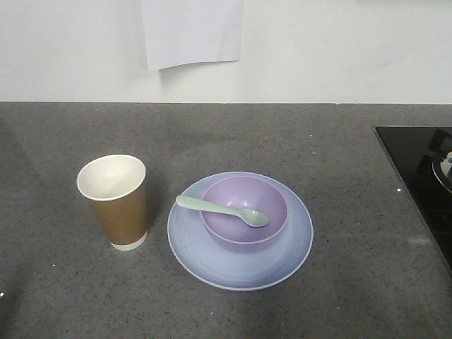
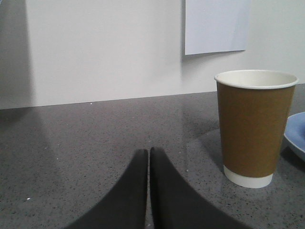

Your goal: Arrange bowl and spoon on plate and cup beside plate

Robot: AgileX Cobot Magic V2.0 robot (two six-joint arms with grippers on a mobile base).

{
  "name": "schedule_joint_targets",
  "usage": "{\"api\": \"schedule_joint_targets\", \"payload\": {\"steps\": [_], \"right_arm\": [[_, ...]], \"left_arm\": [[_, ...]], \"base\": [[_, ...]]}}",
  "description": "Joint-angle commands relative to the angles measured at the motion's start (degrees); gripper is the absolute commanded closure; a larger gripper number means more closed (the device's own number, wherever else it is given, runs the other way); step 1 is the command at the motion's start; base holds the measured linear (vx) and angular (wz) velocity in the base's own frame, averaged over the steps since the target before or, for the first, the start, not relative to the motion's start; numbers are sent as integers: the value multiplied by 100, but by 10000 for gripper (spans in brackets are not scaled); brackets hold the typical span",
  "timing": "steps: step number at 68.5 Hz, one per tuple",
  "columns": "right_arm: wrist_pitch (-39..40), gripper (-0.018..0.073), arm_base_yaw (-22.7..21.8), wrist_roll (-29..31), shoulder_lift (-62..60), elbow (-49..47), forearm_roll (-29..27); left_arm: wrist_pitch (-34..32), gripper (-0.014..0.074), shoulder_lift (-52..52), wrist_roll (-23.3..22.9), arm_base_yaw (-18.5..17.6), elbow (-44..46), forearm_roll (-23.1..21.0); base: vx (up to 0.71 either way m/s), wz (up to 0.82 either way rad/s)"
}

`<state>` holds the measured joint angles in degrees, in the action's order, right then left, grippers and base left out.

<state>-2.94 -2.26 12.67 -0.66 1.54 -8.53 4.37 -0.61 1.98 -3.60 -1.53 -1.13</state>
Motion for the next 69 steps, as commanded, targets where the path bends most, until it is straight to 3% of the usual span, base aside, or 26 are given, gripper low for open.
{"api": "schedule_joint_targets", "payload": {"steps": [1, 12, 21, 26, 69], "right_arm": [[441, 561, -41, 13, -76, 25, 35], [447, 561, -41, -310, -76, 30, 180], [453, 561, -41, -1267, -76, 30, 1124], [481, 561, -41, -1507, -76, 30, 1332], [475, 560, -35, -1406, -76, 24, 1195]], "left_arm": [[-403, 603, -42, -56, 13, 140, -53], [-403, 603, -42, -56, 13, 140, -53], [-403, 603, -42, -56, 13, 140, -53], [-403, 603, -42, -56, 13, 140, -53], [-403, 603, -42, -56, 13, 140, -53]], "base": [[0, 0], [0, 0], [0, 0], [0, 0], [0, 0]]}}
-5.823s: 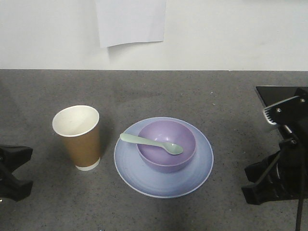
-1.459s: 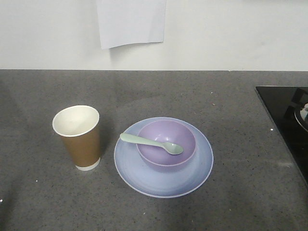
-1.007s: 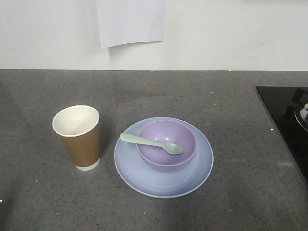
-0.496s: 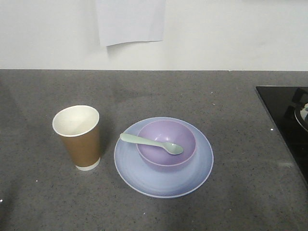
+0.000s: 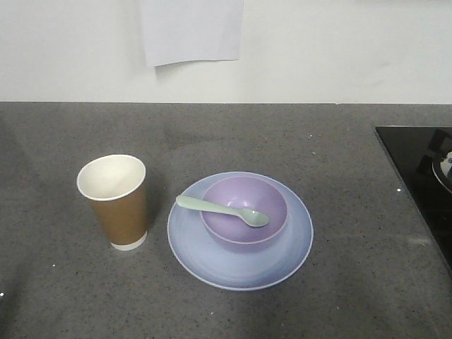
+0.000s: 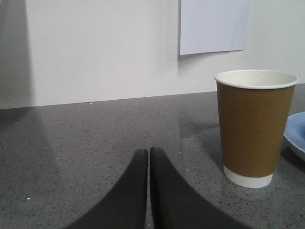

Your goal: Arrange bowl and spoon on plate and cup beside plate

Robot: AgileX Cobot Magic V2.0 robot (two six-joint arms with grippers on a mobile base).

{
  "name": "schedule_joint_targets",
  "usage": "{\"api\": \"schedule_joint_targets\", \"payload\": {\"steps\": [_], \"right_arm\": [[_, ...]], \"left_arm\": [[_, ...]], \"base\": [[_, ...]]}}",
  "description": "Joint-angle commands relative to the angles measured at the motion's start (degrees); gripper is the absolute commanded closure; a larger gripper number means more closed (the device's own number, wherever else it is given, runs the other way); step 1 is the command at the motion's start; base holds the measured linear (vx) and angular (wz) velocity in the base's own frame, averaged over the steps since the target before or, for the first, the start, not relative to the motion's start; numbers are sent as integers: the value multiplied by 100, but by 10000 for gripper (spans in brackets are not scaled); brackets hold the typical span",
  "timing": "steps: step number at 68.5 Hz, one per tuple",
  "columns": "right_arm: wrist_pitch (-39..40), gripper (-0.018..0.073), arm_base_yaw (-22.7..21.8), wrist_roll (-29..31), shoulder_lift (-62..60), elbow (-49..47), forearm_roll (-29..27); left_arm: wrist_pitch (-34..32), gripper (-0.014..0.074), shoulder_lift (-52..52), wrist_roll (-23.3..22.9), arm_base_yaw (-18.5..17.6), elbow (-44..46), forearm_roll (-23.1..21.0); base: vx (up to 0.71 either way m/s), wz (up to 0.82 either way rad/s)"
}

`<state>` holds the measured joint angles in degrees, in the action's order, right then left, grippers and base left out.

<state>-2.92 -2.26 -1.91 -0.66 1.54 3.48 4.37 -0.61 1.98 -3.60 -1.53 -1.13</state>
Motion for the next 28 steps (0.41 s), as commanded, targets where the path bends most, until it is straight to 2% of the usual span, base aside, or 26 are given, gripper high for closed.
{"api": "schedule_joint_targets", "payload": {"steps": [1, 28], "right_arm": [[473, 560, -35, 53, -76, 24, -6], [461, 560, -35, 53, -76, 24, -1]], "left_arm": [[-403, 603, -42, -56, 13, 140, -53], [-403, 603, -42, -56, 13, 140, -53]], "base": [[0, 0], [0, 0]]}}
